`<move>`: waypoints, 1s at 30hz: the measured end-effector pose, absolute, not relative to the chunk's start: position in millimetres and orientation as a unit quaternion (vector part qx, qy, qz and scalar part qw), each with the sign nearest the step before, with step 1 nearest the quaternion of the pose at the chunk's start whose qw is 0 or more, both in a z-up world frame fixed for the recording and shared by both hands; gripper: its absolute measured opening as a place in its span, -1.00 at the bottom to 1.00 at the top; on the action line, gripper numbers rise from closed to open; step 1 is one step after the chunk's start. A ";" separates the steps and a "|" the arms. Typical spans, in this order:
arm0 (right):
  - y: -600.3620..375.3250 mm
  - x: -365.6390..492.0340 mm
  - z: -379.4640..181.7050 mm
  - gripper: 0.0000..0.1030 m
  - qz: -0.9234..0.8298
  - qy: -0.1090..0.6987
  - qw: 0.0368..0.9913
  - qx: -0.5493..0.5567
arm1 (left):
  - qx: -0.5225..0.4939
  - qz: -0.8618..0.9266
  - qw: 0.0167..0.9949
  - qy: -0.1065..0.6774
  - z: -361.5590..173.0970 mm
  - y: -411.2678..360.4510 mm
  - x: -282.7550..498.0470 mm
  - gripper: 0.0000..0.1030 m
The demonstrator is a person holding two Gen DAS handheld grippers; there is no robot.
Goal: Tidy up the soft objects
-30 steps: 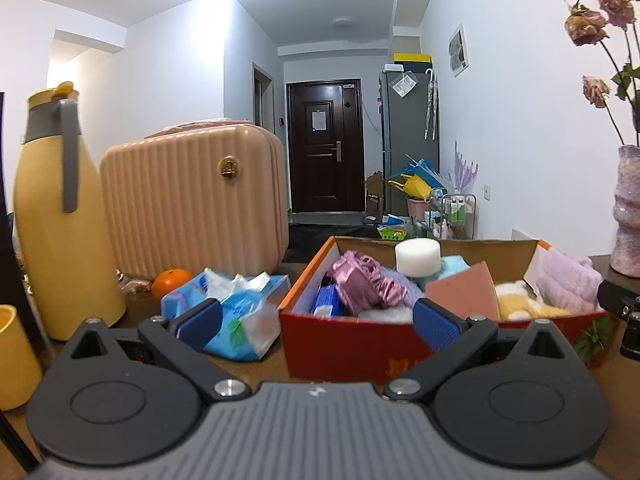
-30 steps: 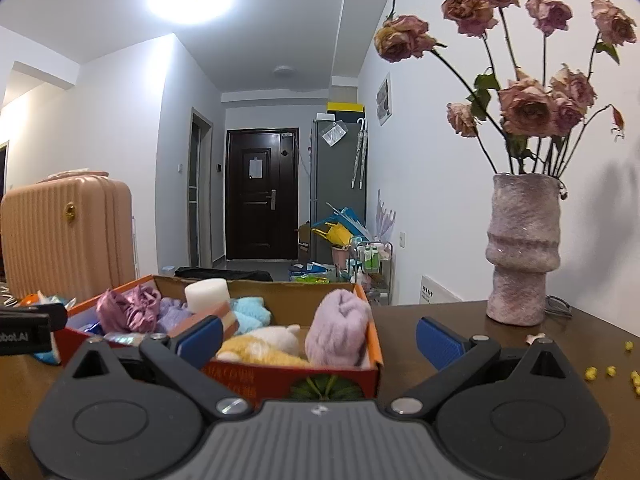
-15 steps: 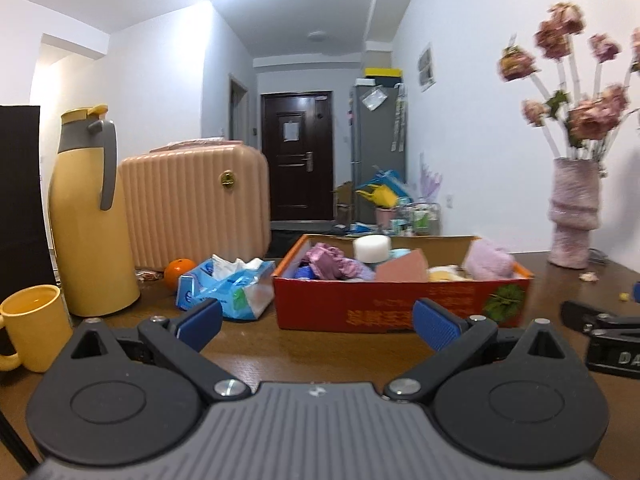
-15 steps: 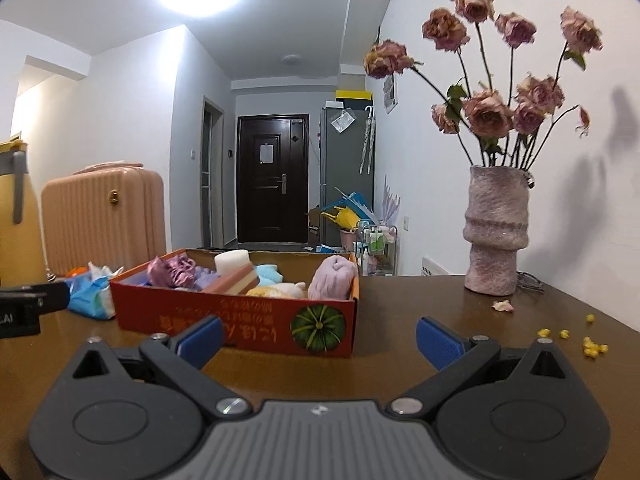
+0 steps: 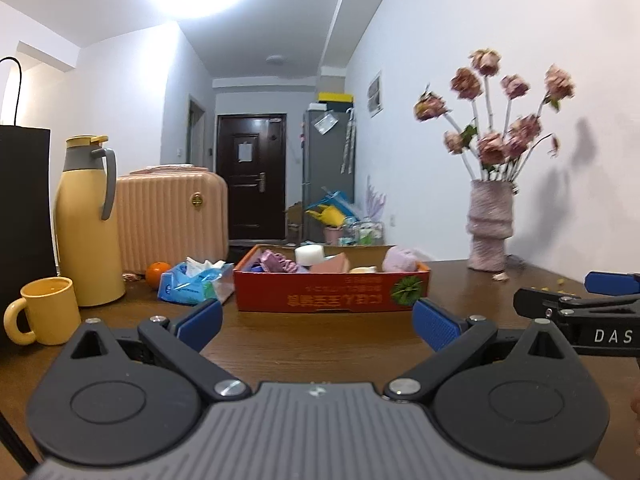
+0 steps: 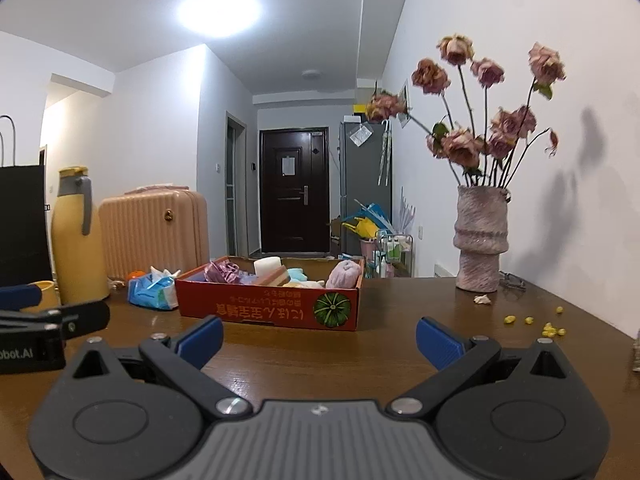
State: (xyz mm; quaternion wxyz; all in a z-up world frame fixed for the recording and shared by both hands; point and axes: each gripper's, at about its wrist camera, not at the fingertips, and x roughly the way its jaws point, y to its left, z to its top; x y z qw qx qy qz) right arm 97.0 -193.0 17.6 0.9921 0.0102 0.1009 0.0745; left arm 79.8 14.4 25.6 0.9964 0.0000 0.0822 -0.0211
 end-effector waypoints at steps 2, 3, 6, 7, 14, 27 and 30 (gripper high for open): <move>-194.9 84.2 19.0 1.00 0.072 0.096 0.993 0.006 | 0.002 -0.019 0.997 0.076 26.2 12.1 70.4 1.00; -196.0 78.6 19.6 1.00 0.070 0.094 0.993 0.004 | 0.001 -0.019 0.997 0.074 26.5 11.8 66.7 1.00; -199.5 66.7 18.0 1.00 0.069 0.096 0.993 0.004 | 0.000 -0.022 0.997 0.071 27.8 10.4 59.1 1.00; -201.1 64.0 17.0 1.00 0.069 0.098 0.993 0.005 | 0.001 -0.023 0.997 0.070 27.7 9.0 56.8 1.00; -206.6 58.5 14.9 1.00 0.066 0.101 0.993 0.011 | 0.012 -0.027 0.997 0.073 24.6 1.7 50.2 1.00; -206.2 56.5 13.9 1.00 0.071 0.099 0.992 0.012 | 0.014 -0.026 0.997 0.077 22.8 0.8 49.8 1.00; -206.3 56.3 14.0 1.00 0.072 0.099 0.992 0.012 | 0.014 -0.025 0.997 0.077 22.7 0.9 50.1 1.00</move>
